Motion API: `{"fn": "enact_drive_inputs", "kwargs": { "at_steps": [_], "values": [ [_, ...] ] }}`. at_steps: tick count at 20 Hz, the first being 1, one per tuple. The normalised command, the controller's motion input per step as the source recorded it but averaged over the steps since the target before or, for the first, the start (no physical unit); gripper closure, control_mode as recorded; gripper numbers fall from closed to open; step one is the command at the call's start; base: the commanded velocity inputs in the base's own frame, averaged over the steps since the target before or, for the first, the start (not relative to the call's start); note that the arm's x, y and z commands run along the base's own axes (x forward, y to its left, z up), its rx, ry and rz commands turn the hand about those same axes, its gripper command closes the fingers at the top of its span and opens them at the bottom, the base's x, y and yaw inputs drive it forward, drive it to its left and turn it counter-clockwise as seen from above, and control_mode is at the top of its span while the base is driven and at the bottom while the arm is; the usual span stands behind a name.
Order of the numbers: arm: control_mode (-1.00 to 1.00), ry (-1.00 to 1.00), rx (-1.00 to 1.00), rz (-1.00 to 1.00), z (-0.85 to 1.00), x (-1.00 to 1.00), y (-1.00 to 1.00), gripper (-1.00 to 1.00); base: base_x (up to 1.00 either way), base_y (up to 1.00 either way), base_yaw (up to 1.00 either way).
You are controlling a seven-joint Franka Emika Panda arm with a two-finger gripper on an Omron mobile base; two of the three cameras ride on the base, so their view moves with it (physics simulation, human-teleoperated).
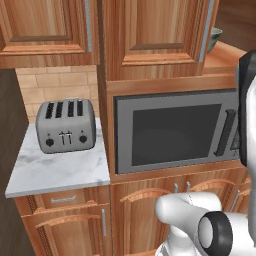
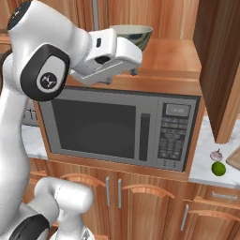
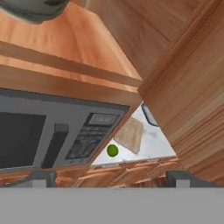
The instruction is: Open the cabinet. Place the bowl and condiment on the counter. Then place the lime and garlic on the cutting board.
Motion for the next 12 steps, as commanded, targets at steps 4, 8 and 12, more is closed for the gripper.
{"fn": "enact_drive_inputs", "kwargs": {
  "at_steps": [4, 8, 12],
  "values": [
    [-1.00, -0.24, 0.25, 0.00, 0.00, -0.01, 0.29, -1.00, 0.00, 0.00, 0.00],
    [-1.00, -0.21, 0.25, 0.00, 0.00, 0.01, 0.31, -1.00, 0.00, 0.00, 0.00],
    [-1.00, -0.22, 0.23, 0.00, 0.00, 0.00, 0.33, -1.00, 0.00, 0.00, 0.00]
  ]
}}
